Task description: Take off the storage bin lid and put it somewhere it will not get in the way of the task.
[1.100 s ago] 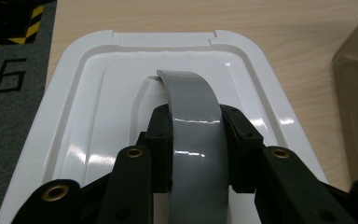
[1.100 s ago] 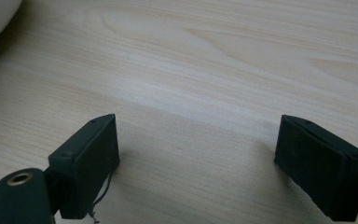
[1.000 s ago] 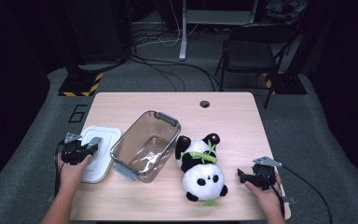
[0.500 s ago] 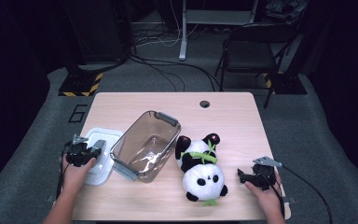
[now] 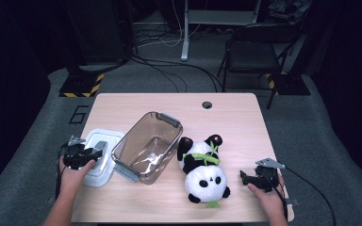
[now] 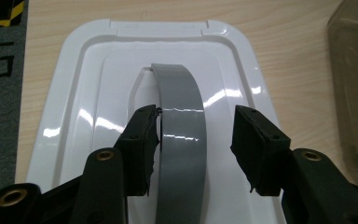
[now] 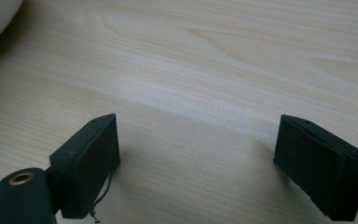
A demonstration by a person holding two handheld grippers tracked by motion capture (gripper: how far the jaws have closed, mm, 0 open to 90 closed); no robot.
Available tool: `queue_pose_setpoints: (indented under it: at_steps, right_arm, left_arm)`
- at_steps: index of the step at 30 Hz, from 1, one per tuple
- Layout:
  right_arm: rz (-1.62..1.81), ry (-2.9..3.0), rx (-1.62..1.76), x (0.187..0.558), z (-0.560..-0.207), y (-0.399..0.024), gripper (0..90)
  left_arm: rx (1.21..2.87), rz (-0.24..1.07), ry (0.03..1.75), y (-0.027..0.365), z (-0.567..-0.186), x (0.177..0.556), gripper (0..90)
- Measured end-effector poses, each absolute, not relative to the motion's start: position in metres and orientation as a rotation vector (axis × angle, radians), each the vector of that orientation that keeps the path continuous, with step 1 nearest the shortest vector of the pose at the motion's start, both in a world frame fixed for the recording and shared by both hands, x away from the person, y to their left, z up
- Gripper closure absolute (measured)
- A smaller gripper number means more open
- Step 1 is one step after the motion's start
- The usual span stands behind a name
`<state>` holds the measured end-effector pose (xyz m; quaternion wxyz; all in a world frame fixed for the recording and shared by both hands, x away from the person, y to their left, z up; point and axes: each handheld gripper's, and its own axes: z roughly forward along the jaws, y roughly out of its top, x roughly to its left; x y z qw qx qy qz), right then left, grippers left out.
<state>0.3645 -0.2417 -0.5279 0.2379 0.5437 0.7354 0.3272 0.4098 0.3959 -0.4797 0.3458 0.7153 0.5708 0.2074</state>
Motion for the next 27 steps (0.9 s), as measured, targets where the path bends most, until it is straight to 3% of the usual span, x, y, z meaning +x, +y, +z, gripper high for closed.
queue_pose_setpoints:
  at_steps: [20,27]
  right_arm:
    - [0.896,2.014,1.488,0.365,-0.528,-0.241,13.4]
    - [0.896,2.011,1.492,0.364,-0.528,-0.241,13.4]
  left_arm:
    - [1.845,0.498,1.273,0.365,-0.417,0.396,47.9]
    - [1.882,0.425,1.206,0.352,-0.401,0.399,51.9]
